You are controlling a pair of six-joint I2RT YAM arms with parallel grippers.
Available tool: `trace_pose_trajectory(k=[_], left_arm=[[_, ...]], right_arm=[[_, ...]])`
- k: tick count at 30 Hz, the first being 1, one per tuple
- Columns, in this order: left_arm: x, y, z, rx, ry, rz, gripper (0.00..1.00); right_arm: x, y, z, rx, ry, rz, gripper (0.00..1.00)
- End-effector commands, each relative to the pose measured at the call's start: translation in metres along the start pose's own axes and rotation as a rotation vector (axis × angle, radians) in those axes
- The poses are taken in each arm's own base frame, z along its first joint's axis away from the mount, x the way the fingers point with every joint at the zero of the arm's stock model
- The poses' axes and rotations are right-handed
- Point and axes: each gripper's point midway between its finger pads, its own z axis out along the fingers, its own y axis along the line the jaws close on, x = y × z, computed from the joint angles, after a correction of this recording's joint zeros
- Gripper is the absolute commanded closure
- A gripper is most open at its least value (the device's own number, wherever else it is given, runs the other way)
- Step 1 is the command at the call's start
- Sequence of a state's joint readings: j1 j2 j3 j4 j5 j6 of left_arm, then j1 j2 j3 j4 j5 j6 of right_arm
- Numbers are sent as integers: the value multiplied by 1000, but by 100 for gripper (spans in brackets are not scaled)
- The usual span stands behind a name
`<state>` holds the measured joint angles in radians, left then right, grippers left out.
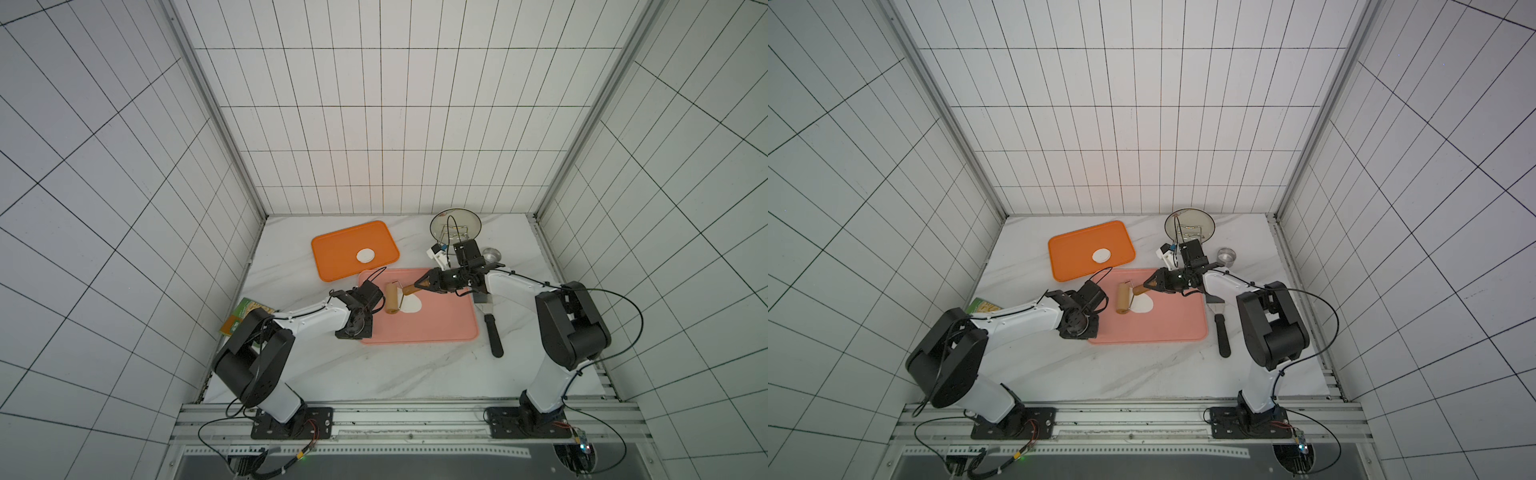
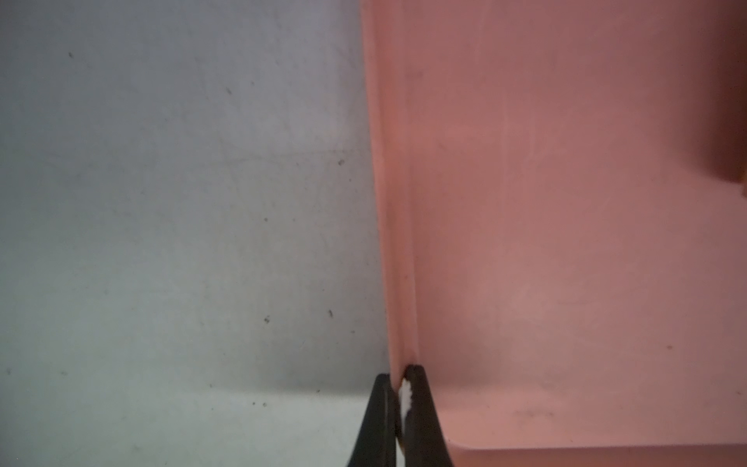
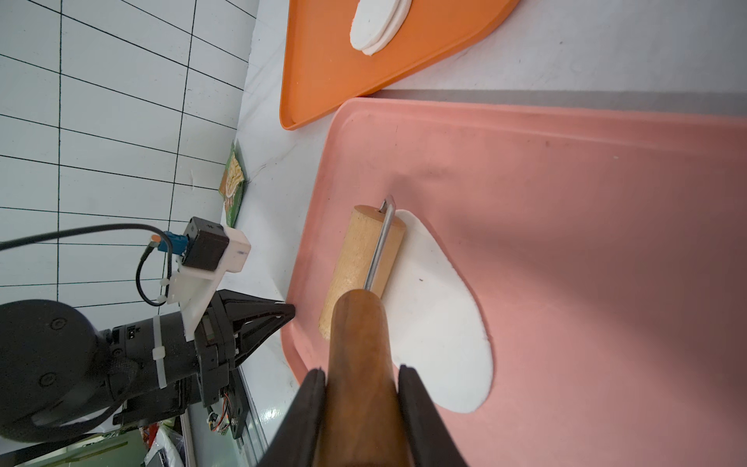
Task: Roll out the dumpling wrappers from the dough
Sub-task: Flatten out the dough on the work surface.
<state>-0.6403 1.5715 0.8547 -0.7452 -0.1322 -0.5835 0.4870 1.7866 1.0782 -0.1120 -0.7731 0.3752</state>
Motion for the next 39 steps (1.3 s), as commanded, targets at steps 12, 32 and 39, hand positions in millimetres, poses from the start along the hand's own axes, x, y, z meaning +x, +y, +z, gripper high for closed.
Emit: trace_pose_trajectory(k=[12, 32, 39], left_arm=[[5, 32, 11, -135, 20, -43, 100], [2, 27, 10, -105, 11, -47, 100], [2, 31, 11, -107, 16, -74, 100]], right_arm=[[62, -94, -45, 422, 30, 219, 100], [92, -100, -32, 450, 87, 220, 100], [99, -114, -55, 505, 47, 268, 100]])
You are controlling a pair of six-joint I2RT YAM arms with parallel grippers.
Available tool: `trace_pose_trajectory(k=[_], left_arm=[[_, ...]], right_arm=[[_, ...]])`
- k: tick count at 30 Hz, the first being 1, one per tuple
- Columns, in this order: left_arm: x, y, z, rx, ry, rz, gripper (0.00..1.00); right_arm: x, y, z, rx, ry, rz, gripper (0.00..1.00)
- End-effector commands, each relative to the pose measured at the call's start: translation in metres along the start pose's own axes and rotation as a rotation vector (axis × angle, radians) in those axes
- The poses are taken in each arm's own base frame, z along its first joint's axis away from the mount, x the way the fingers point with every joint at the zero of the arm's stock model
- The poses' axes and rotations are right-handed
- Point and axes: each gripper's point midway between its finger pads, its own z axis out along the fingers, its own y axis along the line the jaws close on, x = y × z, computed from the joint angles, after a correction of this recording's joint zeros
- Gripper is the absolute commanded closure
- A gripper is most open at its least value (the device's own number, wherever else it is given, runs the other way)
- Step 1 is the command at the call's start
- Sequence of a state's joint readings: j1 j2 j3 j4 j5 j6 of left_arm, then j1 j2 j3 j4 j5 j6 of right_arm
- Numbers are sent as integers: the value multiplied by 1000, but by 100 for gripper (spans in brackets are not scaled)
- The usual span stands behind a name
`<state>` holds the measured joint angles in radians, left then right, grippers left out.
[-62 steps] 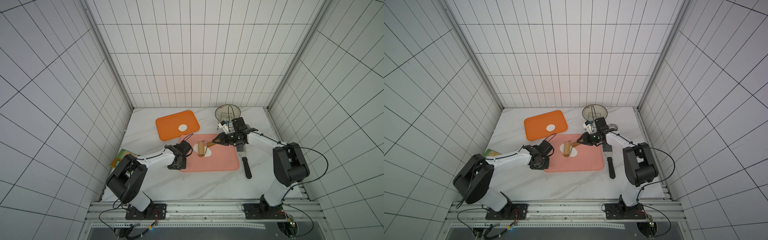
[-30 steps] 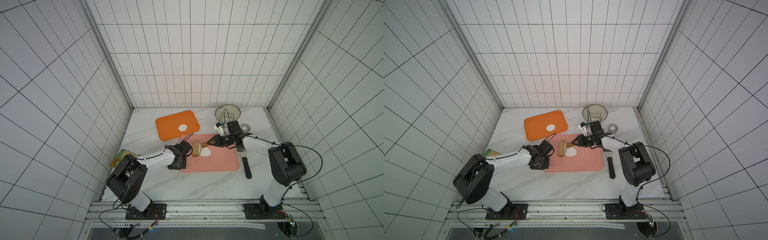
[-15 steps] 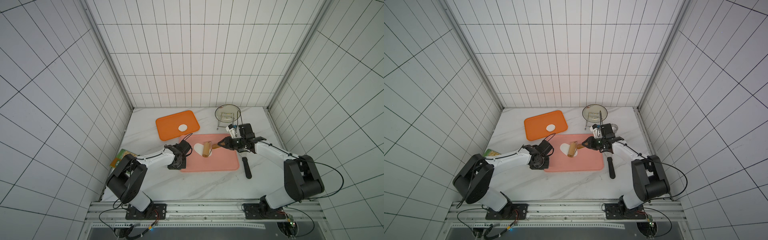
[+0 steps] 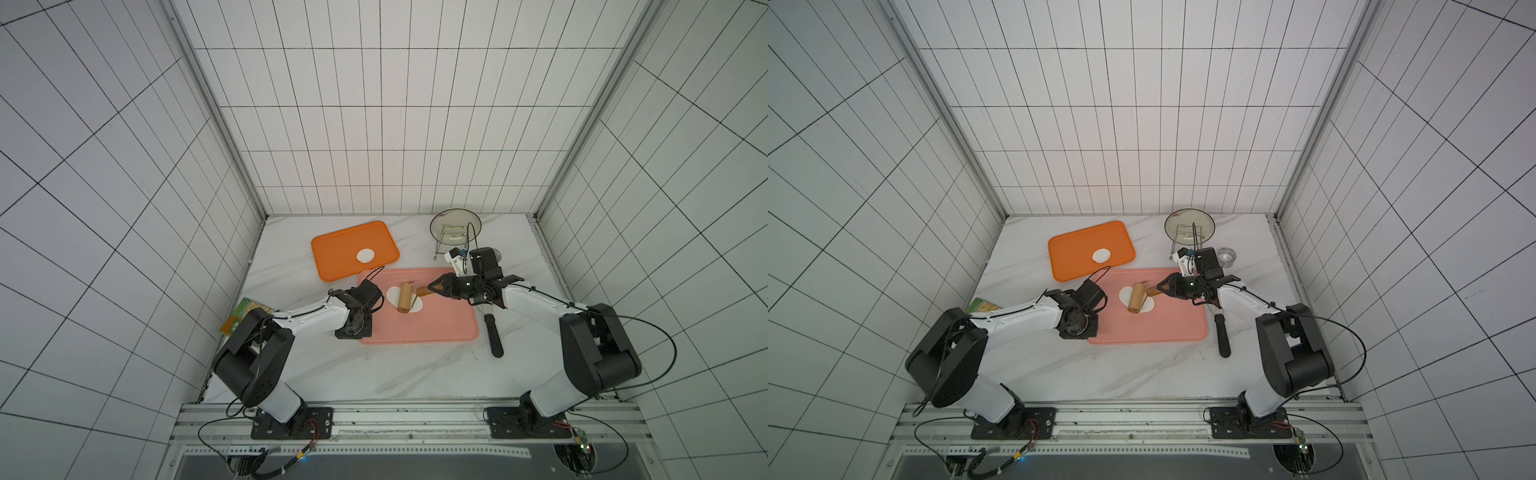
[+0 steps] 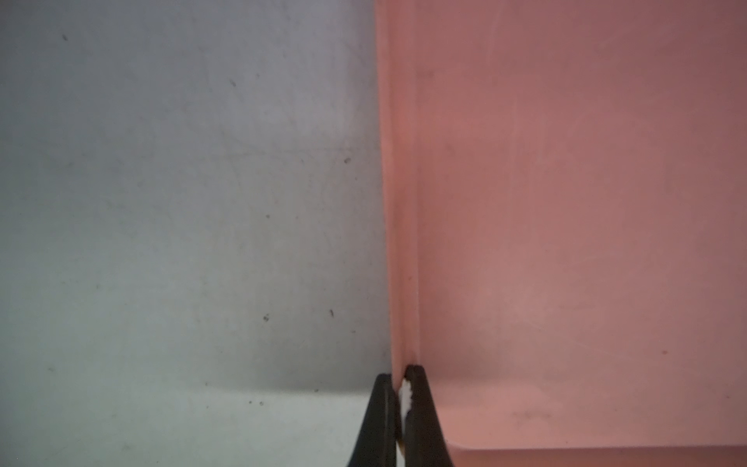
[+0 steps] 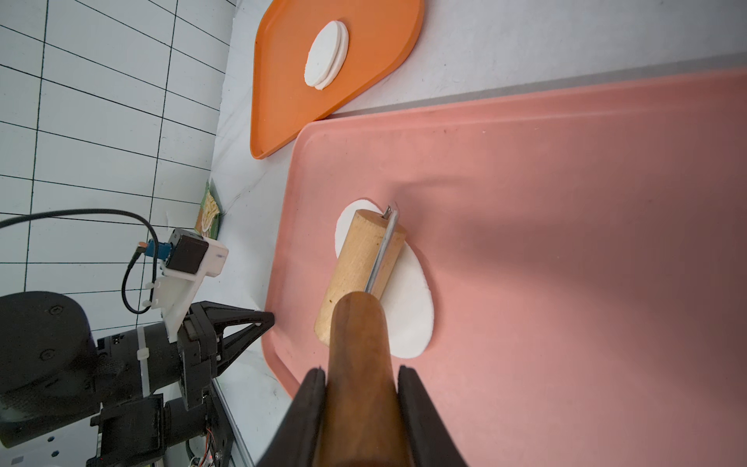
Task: Roll out the dumpling wrappers from the dough
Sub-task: Flatten out the dough on the work surface.
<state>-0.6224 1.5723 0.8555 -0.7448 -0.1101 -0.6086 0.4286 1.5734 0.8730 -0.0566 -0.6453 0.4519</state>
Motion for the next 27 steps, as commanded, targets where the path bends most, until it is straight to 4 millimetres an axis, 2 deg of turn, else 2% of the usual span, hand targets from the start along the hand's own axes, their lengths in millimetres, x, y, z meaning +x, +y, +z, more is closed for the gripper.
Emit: trace_pose_trajectory(k=[1, 7, 10, 15, 21, 24, 27], left_arm=[[1, 32, 10, -120, 3, -39, 100], [-2, 34, 9, -117, -2, -50, 100], [-2, 33, 9, -106, -4, -52, 100], [-1, 30, 10, -95, 1, -52, 100], [-3, 26, 11, -89, 3, -43, 100], [-4, 25, 10, -87, 1, -42, 100], [-4, 25, 9, -88, 2, -41, 100]], right_arm=[[76, -104, -16, 419, 167, 164, 100], [70, -119, -45, 506, 90, 190, 100], [65, -117, -48, 509, 76, 166, 100], [59, -98, -33, 442, 86, 137, 100], [59, -64, -1, 298, 104, 147, 100], [62, -62, 9, 254, 108, 193, 100], [66, -70, 6, 278, 116, 204, 100]])
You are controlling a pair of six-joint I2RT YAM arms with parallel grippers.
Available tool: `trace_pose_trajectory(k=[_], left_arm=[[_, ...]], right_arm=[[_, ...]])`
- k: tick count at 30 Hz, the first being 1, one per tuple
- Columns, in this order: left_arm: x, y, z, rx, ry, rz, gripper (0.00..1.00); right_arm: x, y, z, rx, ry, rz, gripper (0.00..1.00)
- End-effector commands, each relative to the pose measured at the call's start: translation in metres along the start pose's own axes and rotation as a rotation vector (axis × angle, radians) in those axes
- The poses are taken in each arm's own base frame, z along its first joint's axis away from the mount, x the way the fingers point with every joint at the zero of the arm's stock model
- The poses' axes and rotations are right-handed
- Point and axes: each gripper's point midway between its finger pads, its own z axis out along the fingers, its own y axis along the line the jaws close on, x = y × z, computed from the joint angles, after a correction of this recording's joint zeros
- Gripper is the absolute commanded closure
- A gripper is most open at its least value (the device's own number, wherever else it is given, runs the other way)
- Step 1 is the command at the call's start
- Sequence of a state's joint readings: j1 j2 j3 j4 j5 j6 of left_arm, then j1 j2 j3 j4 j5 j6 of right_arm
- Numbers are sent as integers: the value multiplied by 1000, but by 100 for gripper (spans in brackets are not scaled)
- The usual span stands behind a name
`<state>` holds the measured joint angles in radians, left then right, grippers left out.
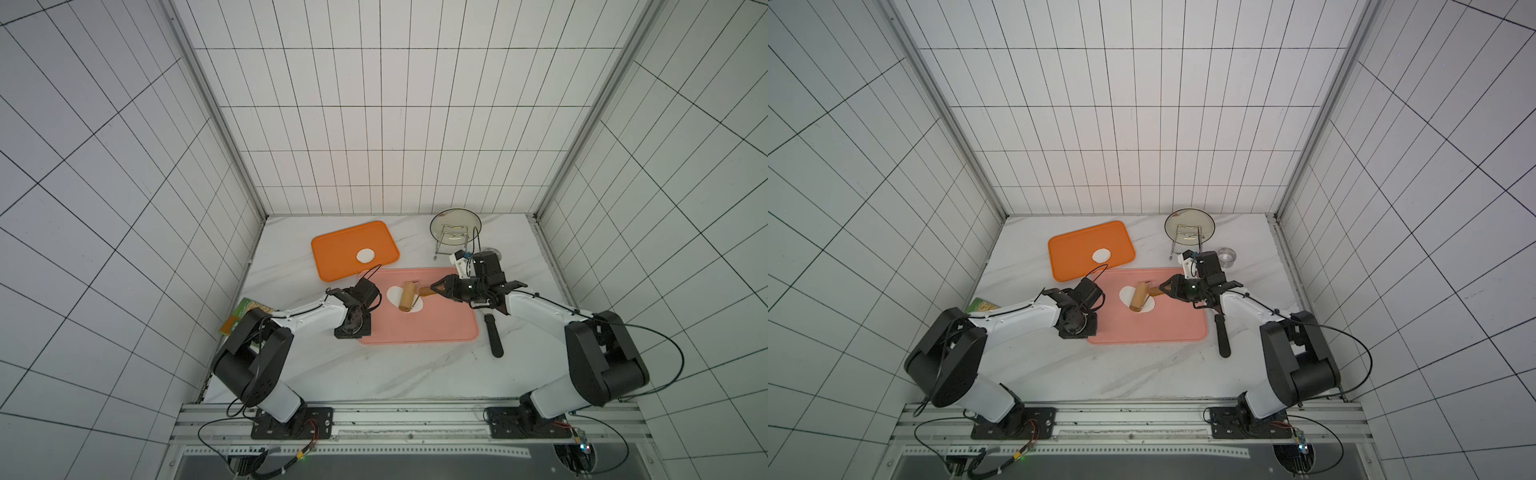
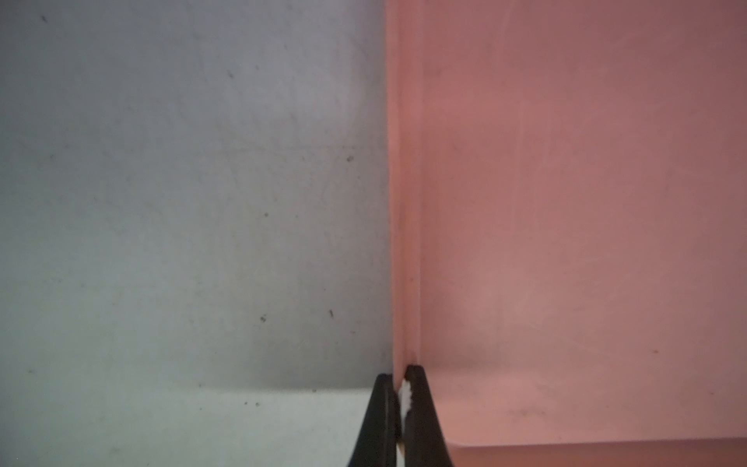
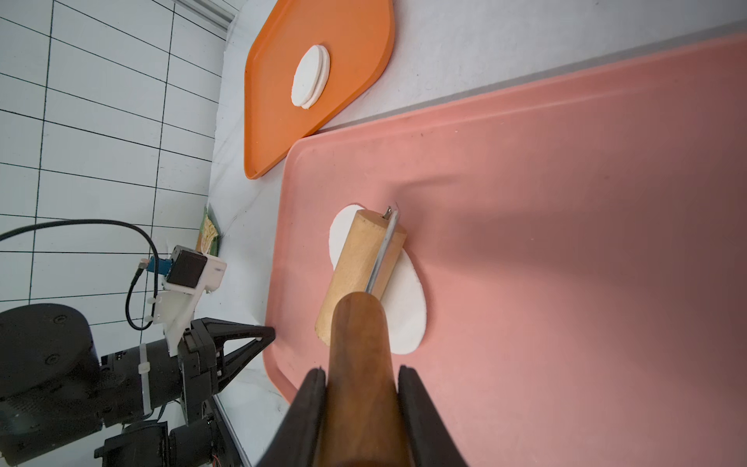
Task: Roll out the dumpling wrappers from the dough
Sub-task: Flatten out the dough on the work surface.
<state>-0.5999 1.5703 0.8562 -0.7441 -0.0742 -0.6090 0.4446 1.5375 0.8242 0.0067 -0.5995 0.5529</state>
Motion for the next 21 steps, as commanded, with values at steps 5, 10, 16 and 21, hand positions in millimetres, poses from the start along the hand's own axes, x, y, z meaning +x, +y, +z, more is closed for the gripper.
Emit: trace_pose_trajectory(k=[5, 10, 16, 21], left_arm=[[-4, 28, 9, -110, -15, -29, 100], [-4, 27, 9, -102, -16, -29, 100], [-4, 23, 12, -94, -10, -24, 100], [-4, 20, 12, -91, -10, -24, 100]], right_arm=[[63, -100, -21, 339, 136, 180, 100], [68, -113, -35, 383, 132, 185, 100], [69, -90, -12, 348, 151, 127, 100], [70, -89, 7, 307, 139, 196, 100]])
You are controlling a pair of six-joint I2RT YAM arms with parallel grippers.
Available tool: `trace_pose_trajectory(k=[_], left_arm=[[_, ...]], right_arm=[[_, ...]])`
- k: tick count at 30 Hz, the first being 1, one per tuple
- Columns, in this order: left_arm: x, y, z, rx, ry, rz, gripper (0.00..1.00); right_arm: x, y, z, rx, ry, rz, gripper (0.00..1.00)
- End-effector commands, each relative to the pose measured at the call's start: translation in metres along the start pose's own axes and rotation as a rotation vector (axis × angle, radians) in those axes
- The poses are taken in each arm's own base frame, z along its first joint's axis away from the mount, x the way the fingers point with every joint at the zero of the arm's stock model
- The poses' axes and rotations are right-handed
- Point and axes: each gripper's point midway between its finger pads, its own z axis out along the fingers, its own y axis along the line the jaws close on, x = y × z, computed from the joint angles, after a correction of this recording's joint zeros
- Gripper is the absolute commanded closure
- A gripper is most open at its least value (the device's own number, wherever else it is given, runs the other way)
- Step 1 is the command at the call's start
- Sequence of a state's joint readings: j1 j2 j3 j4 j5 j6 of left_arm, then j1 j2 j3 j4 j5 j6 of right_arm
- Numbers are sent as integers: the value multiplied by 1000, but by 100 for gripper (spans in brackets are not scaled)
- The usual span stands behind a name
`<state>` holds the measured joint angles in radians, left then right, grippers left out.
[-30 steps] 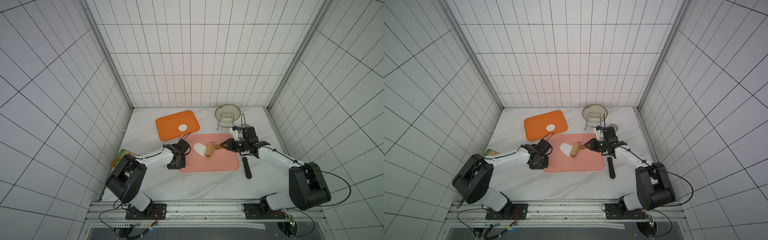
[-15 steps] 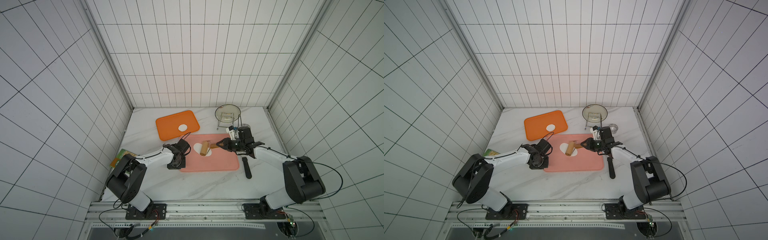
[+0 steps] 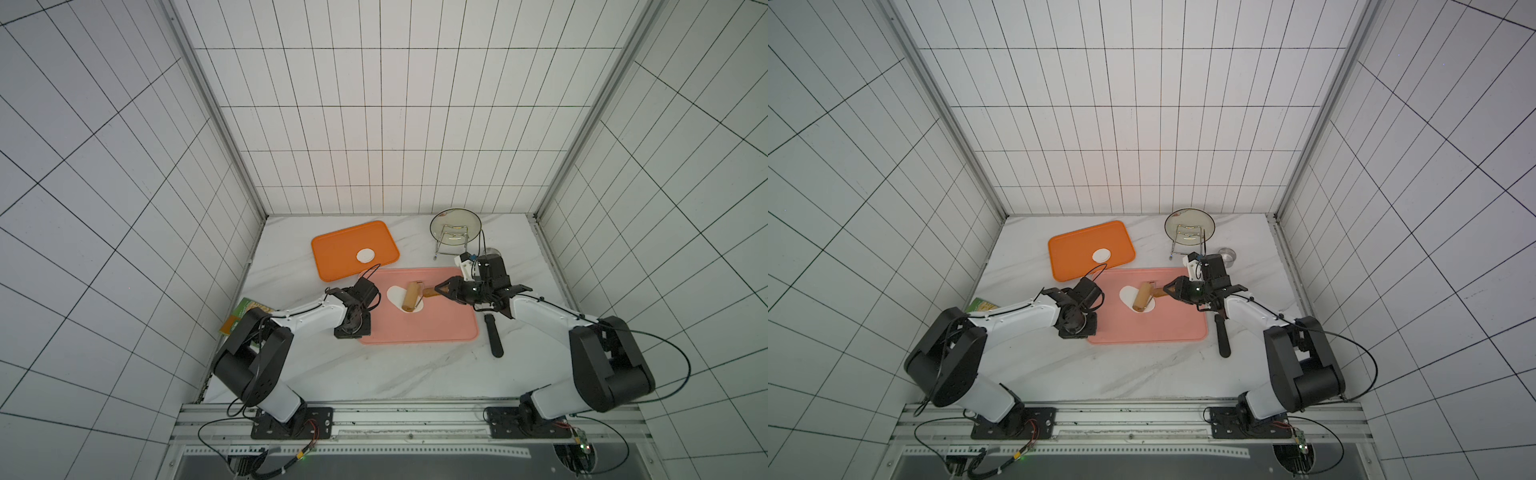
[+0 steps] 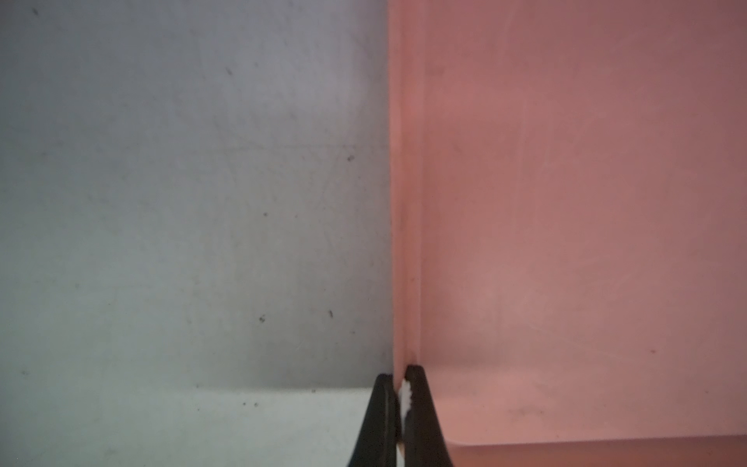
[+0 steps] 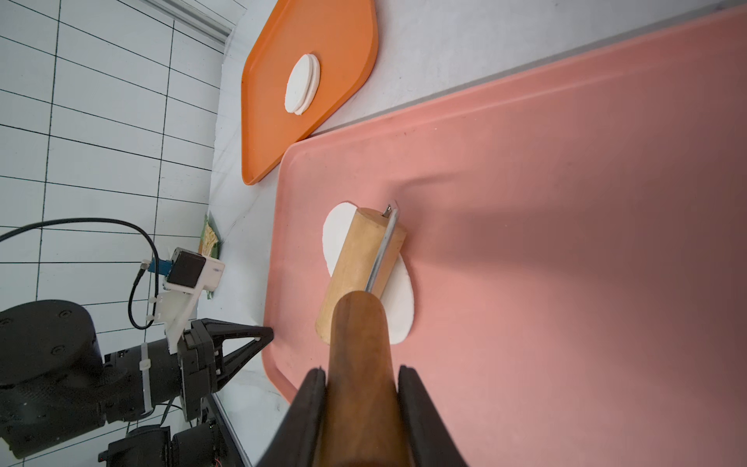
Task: Roll out the dumpling wrappers from the dough
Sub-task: Flatten out the dough on the work surface.
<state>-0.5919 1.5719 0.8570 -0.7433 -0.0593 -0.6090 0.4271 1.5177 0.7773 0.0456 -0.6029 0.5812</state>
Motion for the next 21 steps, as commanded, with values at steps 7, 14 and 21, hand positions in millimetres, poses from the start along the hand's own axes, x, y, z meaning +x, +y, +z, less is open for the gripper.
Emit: trace_pose_trajectory(k=[7, 14, 21], left_arm=[[-2, 24, 9, -108, -20, -18, 100], [0, 23, 11, -104, -14, -19, 100], [-4, 21, 8, -106, -25, -8, 100]], right_arm=[[60, -115, -19, 438, 96, 178, 100], [70, -110, -2, 437, 142, 143, 100], [86, -112, 31, 426, 224, 137, 100]])
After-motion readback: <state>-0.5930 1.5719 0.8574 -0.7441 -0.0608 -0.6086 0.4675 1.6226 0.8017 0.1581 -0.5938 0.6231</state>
